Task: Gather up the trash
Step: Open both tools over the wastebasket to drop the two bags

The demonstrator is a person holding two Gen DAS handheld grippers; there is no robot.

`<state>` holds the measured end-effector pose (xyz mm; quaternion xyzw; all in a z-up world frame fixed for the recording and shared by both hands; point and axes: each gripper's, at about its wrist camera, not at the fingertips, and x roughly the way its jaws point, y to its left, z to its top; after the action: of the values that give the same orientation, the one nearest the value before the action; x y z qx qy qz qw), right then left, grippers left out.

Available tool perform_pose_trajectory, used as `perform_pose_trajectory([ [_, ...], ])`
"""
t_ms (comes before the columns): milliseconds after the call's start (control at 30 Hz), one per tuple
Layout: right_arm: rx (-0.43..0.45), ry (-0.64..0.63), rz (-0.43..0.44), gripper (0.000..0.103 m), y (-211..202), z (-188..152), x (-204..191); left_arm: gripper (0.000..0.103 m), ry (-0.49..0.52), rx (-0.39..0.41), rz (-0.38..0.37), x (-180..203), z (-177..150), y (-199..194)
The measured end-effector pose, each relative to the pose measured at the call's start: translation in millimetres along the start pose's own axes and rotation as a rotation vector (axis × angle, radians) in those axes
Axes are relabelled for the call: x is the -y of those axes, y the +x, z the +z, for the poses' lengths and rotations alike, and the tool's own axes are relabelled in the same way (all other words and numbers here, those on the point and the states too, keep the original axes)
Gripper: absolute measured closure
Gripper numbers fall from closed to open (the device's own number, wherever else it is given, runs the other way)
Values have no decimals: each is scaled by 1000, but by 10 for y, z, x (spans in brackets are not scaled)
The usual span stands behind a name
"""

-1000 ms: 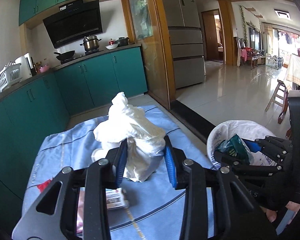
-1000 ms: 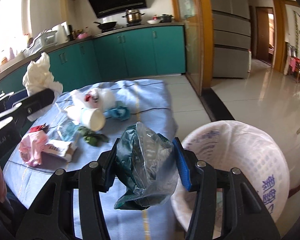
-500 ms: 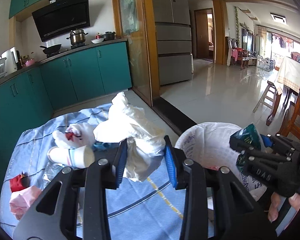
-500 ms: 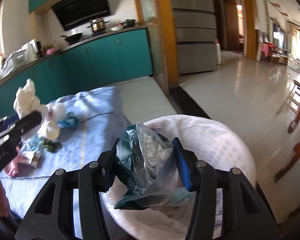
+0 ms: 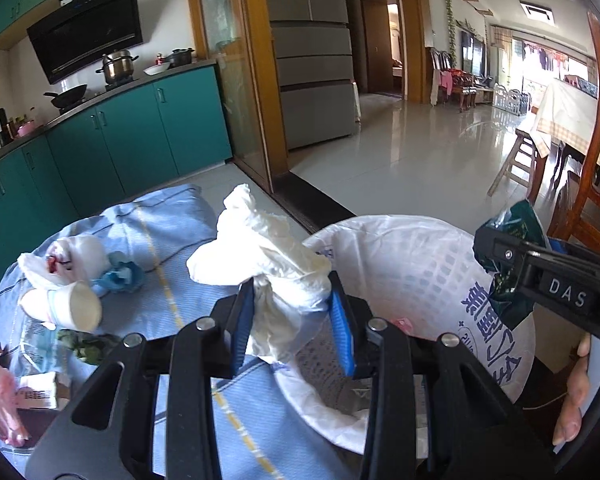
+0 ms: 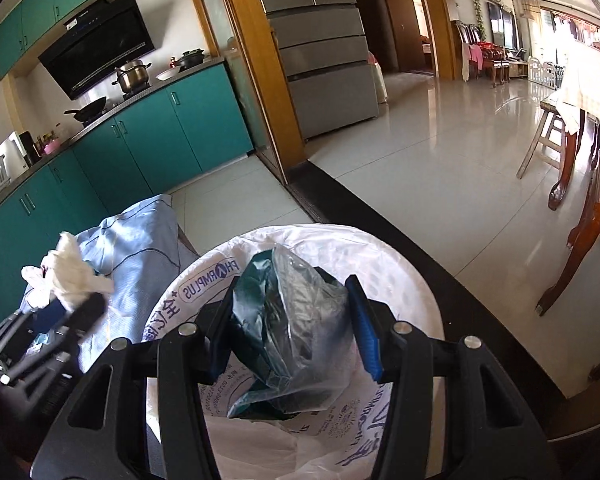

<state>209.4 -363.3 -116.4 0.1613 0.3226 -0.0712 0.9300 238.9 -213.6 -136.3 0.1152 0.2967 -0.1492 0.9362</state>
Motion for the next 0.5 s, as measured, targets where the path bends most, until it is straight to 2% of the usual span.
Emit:
perform_pose_trajectory([
  [67,-3,5,-5,52,3,-7,31,66,9,-16,-17,83,-24,76],
  [167,-3,16,-10,52,-13,-4,101,64,25,-69,-91,220,-76,241],
  [267,-3,27,-15,52,-22,-10,156,59,33,-98,-114,282,-104,340],
  [433,-6,36,-11,52,-15,-10,168,38,54,-83,-103,311,-123,290],
  [500,-6,30,-8,52,-15,-8,167,35,50,-81,-104,290,-127,271],
])
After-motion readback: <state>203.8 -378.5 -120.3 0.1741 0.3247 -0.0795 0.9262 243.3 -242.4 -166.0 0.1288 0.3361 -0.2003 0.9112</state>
